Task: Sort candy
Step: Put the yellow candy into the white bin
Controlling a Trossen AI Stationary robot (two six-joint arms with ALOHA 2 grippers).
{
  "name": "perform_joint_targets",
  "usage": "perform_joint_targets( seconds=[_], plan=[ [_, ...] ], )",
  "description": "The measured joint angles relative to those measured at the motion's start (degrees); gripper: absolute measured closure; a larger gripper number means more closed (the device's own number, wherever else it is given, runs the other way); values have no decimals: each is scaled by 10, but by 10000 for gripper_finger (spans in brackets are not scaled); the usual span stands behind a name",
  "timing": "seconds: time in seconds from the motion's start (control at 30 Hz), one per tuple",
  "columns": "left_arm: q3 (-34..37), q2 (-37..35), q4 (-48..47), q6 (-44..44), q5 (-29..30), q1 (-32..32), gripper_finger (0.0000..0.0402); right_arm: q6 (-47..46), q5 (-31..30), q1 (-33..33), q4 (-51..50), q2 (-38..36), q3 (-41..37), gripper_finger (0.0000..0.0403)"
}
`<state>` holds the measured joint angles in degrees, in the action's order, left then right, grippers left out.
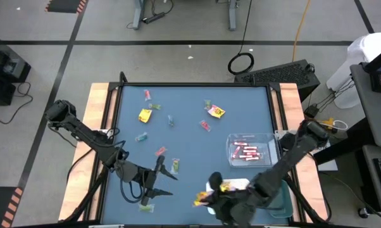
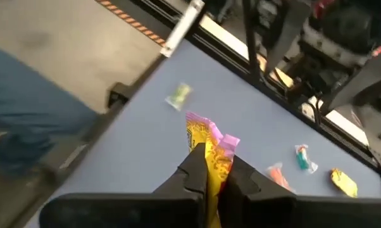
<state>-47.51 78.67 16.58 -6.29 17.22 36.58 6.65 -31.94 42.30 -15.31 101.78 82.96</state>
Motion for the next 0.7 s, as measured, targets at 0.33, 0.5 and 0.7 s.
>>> perform_joint_targets(
  seconds=[0.33,0.5,0.7],
  plan=[
    [0,0,0,3,3,-5,136,64,-96,75,-46,-93,0,392],
    [0,0,-5,15,3,-4,136,98,-166,103,-83,-104,0,392],
    [0,0,-28,25,3,-1,136,58,-211,133,-121,-104,0,392]
  ],
)
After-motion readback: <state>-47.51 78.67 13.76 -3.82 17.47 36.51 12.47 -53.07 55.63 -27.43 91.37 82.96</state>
